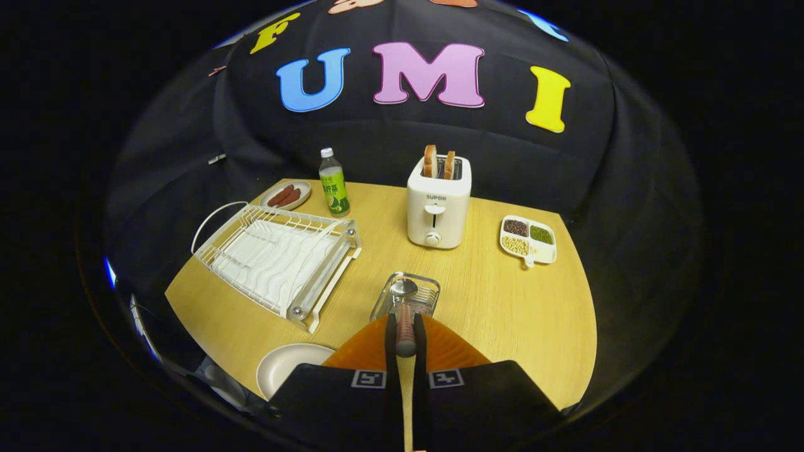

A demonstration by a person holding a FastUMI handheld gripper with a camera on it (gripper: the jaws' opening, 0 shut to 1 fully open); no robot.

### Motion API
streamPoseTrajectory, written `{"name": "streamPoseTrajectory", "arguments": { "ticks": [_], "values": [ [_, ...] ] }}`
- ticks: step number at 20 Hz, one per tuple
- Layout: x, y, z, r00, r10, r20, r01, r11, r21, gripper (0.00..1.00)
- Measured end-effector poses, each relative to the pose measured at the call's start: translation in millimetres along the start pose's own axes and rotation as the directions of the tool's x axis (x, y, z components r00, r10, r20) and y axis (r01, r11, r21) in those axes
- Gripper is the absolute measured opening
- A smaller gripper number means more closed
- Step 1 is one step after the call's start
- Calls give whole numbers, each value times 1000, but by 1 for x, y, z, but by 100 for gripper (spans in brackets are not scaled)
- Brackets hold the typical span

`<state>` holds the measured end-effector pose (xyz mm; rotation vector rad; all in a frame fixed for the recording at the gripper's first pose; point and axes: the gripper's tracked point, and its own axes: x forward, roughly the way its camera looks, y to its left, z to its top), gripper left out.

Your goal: Take the plate from the dish rack, then take the spoon from the basket and place it into the plate.

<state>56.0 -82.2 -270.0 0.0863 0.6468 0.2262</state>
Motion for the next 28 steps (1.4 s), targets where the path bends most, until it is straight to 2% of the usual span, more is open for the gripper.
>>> {"name": "streamPoseTrajectory", "arguments": {
  "ticks": [3, 6, 9, 13, 19, 22, 28],
  "values": [
    [-32, 9, 16, 999, 2, 46, -3, 1000, 21, 10],
    [-64, 28, 13, 998, 24, 58, -27, 999, 36, 10],
    [-91, 62, -7, 998, 50, 30, -51, 998, 36, 10],
    [-104, 99, -46, 996, 82, -34, -80, 995, 52, 10],
    [-86, 127, -105, 981, 120, -151, -119, 993, 11, 10],
    [-67, 127, -131, 971, 113, -211, -115, 993, 5, 10],
    [-43, 135, -151, 957, 147, -248, -139, 989, 49, 10]
  ]
}}
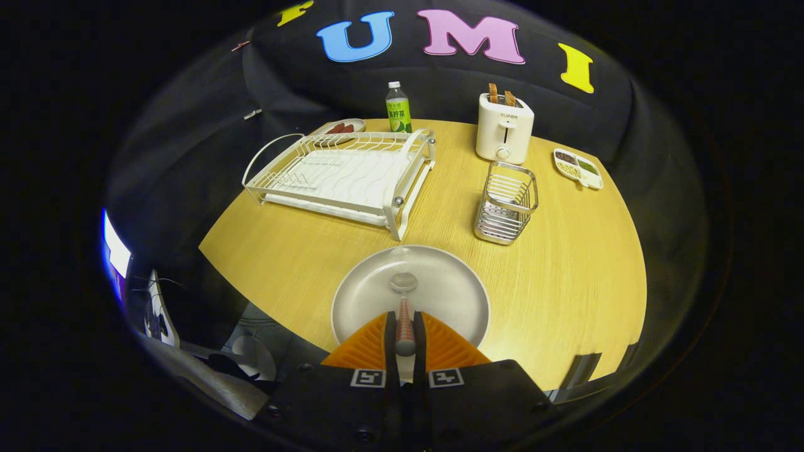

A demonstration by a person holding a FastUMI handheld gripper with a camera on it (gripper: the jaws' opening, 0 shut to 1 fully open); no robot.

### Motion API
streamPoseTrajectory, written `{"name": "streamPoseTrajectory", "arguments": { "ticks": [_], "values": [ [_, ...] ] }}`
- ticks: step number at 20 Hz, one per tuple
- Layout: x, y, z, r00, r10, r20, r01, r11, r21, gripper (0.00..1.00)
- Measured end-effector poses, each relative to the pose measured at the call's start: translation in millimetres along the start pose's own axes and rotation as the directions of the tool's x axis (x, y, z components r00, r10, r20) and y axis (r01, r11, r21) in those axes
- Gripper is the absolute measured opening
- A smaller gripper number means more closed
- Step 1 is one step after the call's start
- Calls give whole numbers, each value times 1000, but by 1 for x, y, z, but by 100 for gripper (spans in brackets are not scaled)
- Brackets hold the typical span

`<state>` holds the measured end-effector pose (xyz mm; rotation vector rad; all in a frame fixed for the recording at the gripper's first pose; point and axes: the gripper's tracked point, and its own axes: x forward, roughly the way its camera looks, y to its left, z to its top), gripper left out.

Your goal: Take the plate from the dish rack, then take the spoon from the basket and place it into the plate.

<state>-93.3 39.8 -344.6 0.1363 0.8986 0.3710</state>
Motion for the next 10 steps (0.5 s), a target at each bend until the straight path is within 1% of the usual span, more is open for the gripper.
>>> {"name": "streamPoseTrajectory", "arguments": {
  "ticks": [2, 6, 8, 10],
  "values": [
    [5, -1, -3, 1000, 4, -18, -4, 1000, 8, 11],
    [13, -16, -16, 997, -52, -65, 51, 999, -19, 15],
    [15, -18, -20, 995, -66, -77, 64, 998, -21, 17],
    [16, -23, -18, 994, -84, -72, 83, 996, -12, 24]
  ]
}}
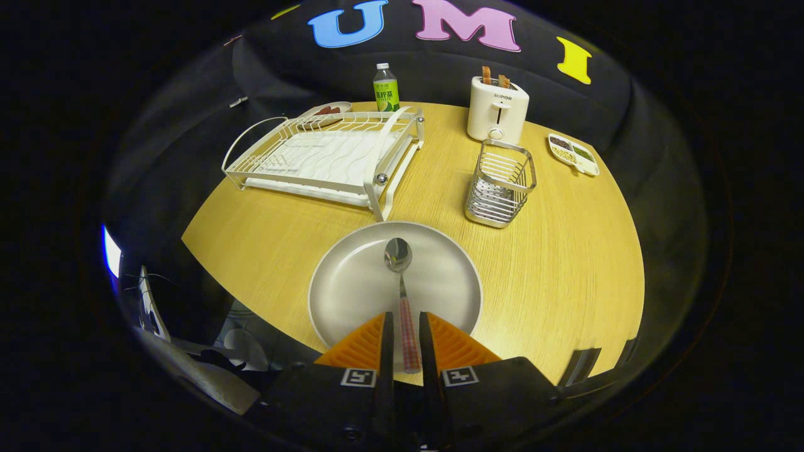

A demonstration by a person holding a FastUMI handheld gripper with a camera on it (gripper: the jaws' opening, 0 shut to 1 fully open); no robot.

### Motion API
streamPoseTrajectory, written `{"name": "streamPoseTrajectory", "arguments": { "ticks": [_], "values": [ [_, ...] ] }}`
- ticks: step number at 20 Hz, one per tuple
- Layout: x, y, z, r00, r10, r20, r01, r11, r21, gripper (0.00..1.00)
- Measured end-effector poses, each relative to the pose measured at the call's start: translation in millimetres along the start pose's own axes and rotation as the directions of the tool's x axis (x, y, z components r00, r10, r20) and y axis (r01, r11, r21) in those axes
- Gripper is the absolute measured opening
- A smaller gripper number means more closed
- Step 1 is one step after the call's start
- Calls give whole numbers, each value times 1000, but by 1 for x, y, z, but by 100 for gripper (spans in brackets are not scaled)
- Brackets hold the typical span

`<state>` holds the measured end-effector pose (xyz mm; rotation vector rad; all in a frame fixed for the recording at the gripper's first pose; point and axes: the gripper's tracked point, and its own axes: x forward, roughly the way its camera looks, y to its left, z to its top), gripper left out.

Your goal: Take the plate from the dish rack, then take the spoon from the basket and place it into the plate.

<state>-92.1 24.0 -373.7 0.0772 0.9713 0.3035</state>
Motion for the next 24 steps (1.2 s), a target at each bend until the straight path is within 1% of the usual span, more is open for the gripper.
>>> {"name": "streamPoseTrajectory", "arguments": {
  "ticks": [2, 3, 5, 6, 8, 10, 14, 16, 19, 22, 24],
  "values": [
    [1, 0, 2, 1000, -8, 2, 8, 1000, 16, 36],
    [1, 1, 2, 1000, -9, 2, 9, 1000, 15, 61],
    [1, 2, 3, 1000, -14, 6, 14, 1000, 3, 91],
    [-1, 3, 2, 1000, -16, 6, 16, 1000, -4, 92],
    [-3, 5, 2, 1000, -18, 7, 18, 1000, -16, 92],
    [-5, 7, 4, 1000, -14, 14, 15, 1000, -17, 95],
    [-16, 9, 20, 998, -15, 55, 16, 1000, -19, 95],
    [-23, 7, 38, 995, -21, 98, 24, 999, -28, 95],
    [-40, 2, 78, 982, -31, 184, 38, 999, -38, 95],
    [-60, -3, 116, 963, -46, 266, 60, 997, -44, 94],
    [-79, -7, 143, 943, -59, 326, 80, 995, -52, 95]
  ]
}}
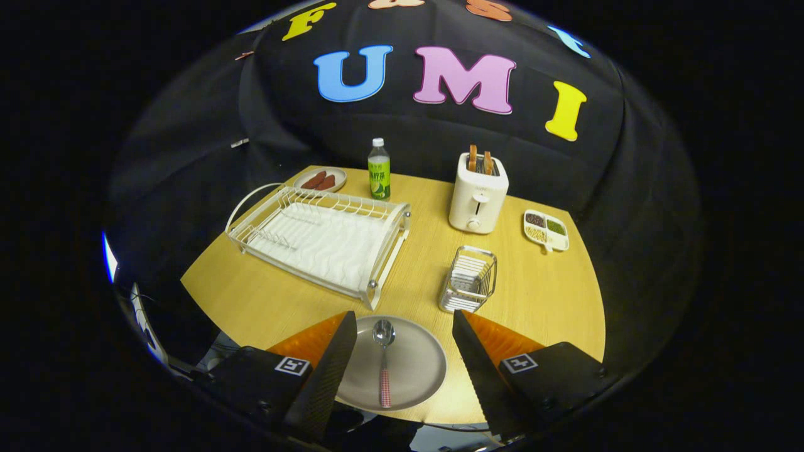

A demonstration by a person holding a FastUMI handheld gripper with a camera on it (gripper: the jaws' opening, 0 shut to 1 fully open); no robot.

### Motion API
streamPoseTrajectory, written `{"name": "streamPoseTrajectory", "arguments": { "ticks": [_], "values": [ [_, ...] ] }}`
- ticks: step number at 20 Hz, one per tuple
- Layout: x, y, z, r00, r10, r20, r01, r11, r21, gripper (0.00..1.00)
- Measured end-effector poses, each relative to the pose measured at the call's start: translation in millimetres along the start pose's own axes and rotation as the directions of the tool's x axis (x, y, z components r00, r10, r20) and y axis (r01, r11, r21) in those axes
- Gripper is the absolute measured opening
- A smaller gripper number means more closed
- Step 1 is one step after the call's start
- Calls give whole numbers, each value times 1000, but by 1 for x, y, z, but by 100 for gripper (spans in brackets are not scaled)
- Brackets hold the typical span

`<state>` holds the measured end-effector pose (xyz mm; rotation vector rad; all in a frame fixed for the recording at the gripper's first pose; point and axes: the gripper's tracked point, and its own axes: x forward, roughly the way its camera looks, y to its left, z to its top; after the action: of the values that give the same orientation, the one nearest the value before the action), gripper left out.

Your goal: Take the plate from the dish rack, then take the spoon from the basket and place it into the plate.

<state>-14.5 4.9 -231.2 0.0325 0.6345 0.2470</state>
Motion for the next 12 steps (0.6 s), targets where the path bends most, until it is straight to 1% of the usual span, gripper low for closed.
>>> {"name": "streamPoseTrajectory", "arguments": {
  "ticks": [3, 5, 9, 12],
  "values": [
    [-17, -13, 45, 995, -33, 92, 36, 999, -23, 98],
    [-29, -16, 81, 985, -58, 160, 66, 997, -42, 98],
    [-59, -26, 137, 955, -93, 282, 116, 991, -65, 98],
    [-85, -28, 171, 928, -105, 358, 135, 989, -60, 98]
  ]
}}
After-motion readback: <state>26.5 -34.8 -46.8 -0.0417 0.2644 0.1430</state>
